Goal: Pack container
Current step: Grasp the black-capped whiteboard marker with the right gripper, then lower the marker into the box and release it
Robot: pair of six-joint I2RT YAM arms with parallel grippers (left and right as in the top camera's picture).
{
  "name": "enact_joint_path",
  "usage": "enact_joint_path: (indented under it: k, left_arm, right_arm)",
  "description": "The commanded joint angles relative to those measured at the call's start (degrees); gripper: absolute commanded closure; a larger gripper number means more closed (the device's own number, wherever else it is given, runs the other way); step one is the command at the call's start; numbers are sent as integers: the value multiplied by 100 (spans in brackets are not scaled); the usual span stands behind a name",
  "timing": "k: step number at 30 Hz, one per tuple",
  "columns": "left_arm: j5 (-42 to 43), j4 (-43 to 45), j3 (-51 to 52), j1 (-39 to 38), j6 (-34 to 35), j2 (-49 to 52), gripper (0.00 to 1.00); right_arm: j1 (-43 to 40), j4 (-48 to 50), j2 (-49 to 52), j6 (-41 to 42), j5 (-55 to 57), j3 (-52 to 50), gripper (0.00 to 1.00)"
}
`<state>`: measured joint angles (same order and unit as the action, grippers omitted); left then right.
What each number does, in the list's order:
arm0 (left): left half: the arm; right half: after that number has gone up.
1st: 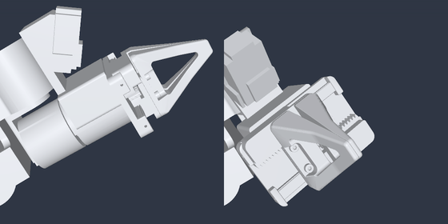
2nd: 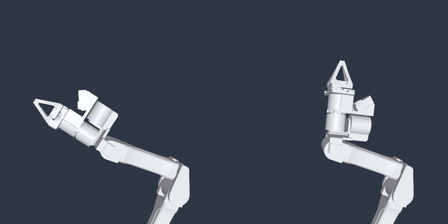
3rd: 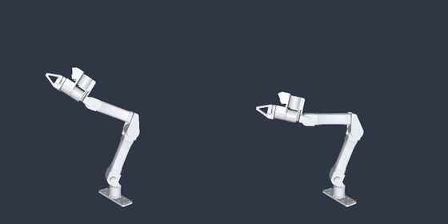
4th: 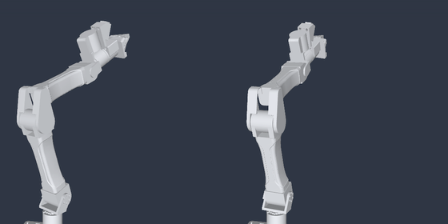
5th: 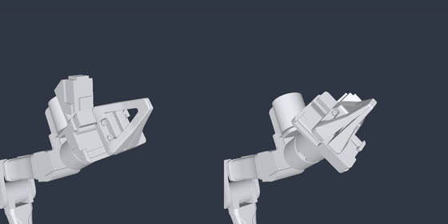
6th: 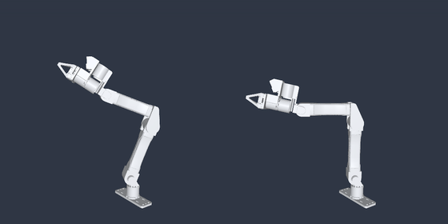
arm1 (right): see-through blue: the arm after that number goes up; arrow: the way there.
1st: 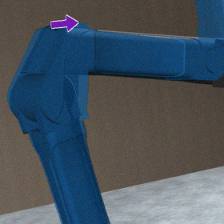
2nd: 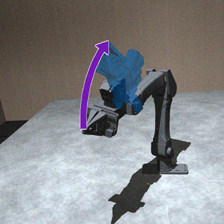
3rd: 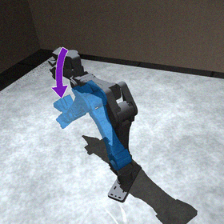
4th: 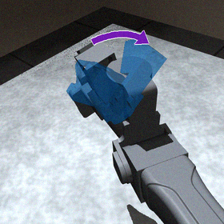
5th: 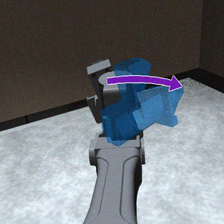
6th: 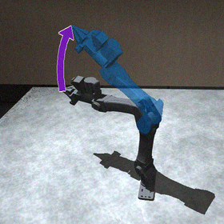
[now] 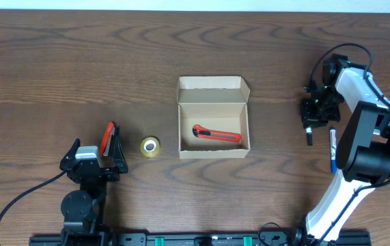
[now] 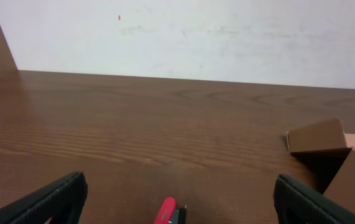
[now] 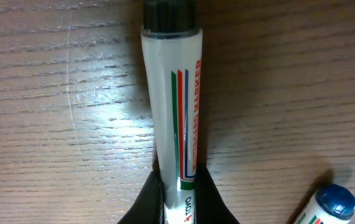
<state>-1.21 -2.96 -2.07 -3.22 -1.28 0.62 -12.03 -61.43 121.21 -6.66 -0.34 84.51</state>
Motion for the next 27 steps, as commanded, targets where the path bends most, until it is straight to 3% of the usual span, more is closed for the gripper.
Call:
enact_joint_path:
  k: [1,11,15,17,22,27]
  left_arm:
    - [85,-127,179,-17,24,-37,5]
    - [153,-131,179,-17,24,-37,5]
    - [177,-131,179,-17,24,-37,5]
    - [197,-131,179,-17,24,-37,5]
    - [232,-129,179,-17,24,-37,5]
    - [236,-129,179,-17,24,-37,5]
  right_arm:
    - [208,76,-177,-264,-597,101,99]
    - [1338,61,-1860,-673,-1213,824,98]
    - [2306,-20,-2371,-1908,-1215,857,99]
    - [2953,-262,-2503,-3080,-1215,857,99]
    - [3995,-798,-2481,-5029,-1156,855,99]
    - [4500,-841,-2439,-5678,-953,852,99]
